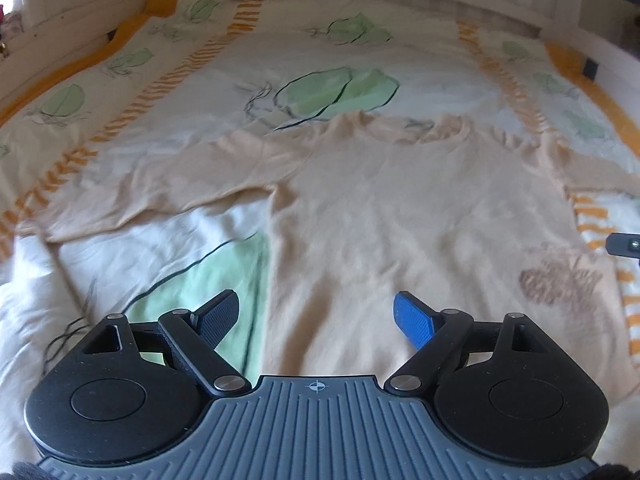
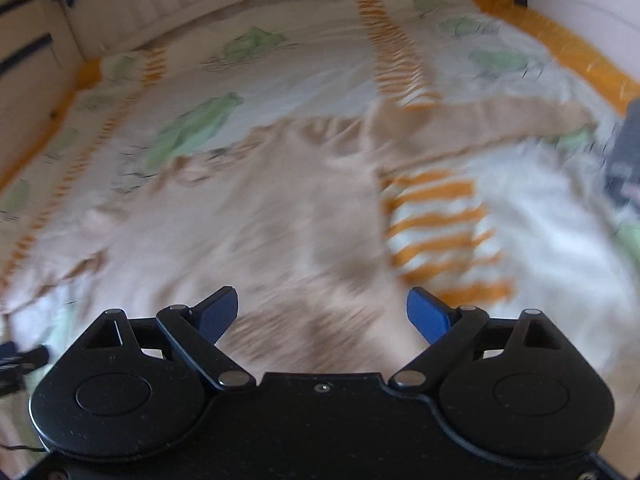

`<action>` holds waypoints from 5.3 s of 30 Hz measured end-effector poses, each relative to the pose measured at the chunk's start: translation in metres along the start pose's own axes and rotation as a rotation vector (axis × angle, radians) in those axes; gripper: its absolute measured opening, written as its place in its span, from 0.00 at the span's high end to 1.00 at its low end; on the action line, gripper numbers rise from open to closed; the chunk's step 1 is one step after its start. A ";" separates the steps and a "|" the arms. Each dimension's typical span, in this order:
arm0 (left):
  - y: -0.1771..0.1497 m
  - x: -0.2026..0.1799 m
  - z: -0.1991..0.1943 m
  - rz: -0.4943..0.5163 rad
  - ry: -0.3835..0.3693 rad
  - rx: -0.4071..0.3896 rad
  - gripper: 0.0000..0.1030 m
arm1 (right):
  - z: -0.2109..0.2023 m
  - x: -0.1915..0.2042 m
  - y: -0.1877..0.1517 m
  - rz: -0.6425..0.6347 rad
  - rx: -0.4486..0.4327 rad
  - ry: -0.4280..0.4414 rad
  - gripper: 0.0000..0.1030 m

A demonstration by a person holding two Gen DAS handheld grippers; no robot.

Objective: Fold small clothes

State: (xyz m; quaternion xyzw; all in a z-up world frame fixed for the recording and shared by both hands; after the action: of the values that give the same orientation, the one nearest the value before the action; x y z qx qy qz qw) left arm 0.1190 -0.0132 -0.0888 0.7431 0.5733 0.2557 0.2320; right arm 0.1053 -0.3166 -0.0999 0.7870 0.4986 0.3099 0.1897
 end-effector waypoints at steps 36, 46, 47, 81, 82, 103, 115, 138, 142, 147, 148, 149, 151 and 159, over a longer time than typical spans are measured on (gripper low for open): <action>0.057 -0.035 0.162 0.002 0.074 0.105 0.08 | 0.152 -0.294 0.204 0.531 -0.092 -0.320 0.75; 0.059 -0.032 0.163 0.022 0.058 0.091 0.03 | 0.104 -0.225 0.251 0.336 -0.193 -0.255 0.87; 0.061 -0.031 0.161 0.024 0.047 0.090 0.04 | 0.095 -0.207 0.258 0.298 -0.206 -0.233 0.87; 0.032 0.109 0.100 -0.143 0.037 0.020 0.12 | 0.122 0.230 0.007 -0.335 0.065 0.355 0.56; 0.037 0.105 0.100 -0.134 0.032 0.012 0.12 | 0.118 0.218 0.014 -0.319 0.053 0.347 0.56; 0.044 0.029 0.173 0.029 -0.004 0.011 0.08 | 0.131 -0.008 0.115 0.022 -0.053 0.015 0.51; 0.059 0.024 0.157 0.066 -0.005 -0.028 0.10 | 0.170 0.017 0.118 -0.134 -0.020 -0.098 0.89; 0.052 0.028 0.176 0.049 -0.022 0.021 0.07 | 0.105 0.004 0.070 -0.185 -0.032 -0.016 0.44; 0.054 0.027 0.177 0.045 -0.019 0.027 0.07 | 0.125 0.008 0.072 -0.220 -0.045 -0.074 0.44; 0.055 0.029 0.175 0.054 -0.004 0.025 0.07 | 0.135 -0.037 0.081 -0.076 -0.078 -0.196 0.47; 0.055 0.030 0.174 0.055 0.000 0.021 0.08 | 0.133 -0.047 0.078 -0.003 -0.064 -0.153 0.48; 0.055 0.031 0.174 0.055 0.003 0.020 0.07 | 0.129 -0.053 0.077 0.040 -0.061 -0.134 0.50; 0.054 0.034 0.174 0.052 0.002 0.019 0.07 | 0.120 -0.059 0.076 0.013 -0.069 -0.192 0.54; 0.048 0.036 0.181 0.020 -0.011 -0.004 0.00 | 0.095 -0.034 0.115 0.036 -0.145 -0.004 0.43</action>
State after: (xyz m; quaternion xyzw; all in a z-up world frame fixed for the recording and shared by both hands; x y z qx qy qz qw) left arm 0.2790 0.0011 -0.1923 0.7497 0.5640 0.2551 0.2340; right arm 0.2361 -0.3963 -0.1104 0.7807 0.4603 0.3467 0.2416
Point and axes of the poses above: each gripper's, at about its wrist camera, not at the fingertips, and z roughly the way its jaws point, x to its left, y to its top, the point moved 9 cm from there along z, roughly the way its jaws point, and after that the axes turned 8 degrees about z, right-handed, at the moved point
